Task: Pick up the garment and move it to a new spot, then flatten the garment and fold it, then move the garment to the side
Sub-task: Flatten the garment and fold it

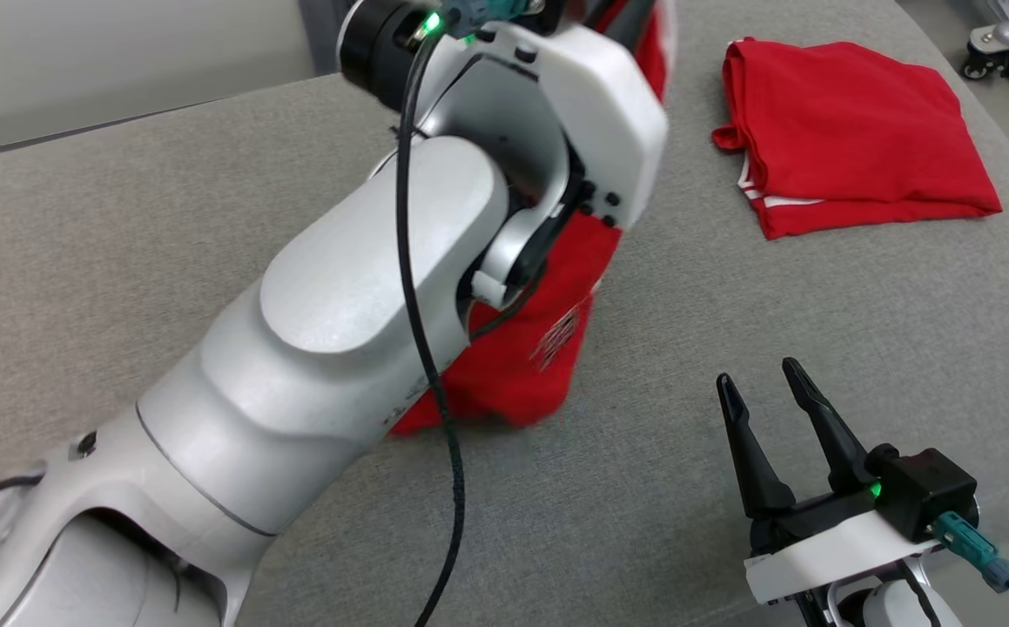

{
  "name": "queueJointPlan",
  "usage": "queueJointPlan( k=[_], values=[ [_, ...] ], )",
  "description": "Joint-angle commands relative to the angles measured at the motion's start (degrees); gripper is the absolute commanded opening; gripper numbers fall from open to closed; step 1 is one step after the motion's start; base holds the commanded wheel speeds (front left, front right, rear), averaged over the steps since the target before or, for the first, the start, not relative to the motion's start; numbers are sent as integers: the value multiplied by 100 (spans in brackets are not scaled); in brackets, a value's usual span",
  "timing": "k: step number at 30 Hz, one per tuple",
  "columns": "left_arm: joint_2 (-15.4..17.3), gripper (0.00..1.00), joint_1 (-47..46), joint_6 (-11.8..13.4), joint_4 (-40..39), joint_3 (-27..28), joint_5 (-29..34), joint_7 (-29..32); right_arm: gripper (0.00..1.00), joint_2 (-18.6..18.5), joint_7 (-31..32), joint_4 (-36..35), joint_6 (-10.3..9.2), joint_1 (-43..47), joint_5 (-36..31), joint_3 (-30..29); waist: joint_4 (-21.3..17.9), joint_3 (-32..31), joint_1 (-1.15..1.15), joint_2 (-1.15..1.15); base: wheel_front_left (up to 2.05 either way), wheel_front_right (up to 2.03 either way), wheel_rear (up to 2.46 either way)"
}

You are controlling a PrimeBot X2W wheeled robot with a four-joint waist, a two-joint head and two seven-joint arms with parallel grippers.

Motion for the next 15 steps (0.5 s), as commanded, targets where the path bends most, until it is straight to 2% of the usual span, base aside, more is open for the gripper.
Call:
queueJointPlan(
  k=[1, 8, 15],
  values=[
    [27, 0, -124, 117, -71, -116, -119, -123, 100, -27, -13, 14, -2, 16, -43, -22, 85, -4, 0, 0, 0, 0, 0],
    [33, 0, 613, 441, -32, -658, -602, -553, 100, -27, -13, -82, -2, 30, -116, -165, 445, 93, 0, 0, 0, 0, 0],
    [519, 0, 1855, 512, -176, -447, -905, -1194, 100, -28, -14, -86, -2, 145, -173, -293, 732, 51, 0, 0, 0, 0, 0]
  ],
)
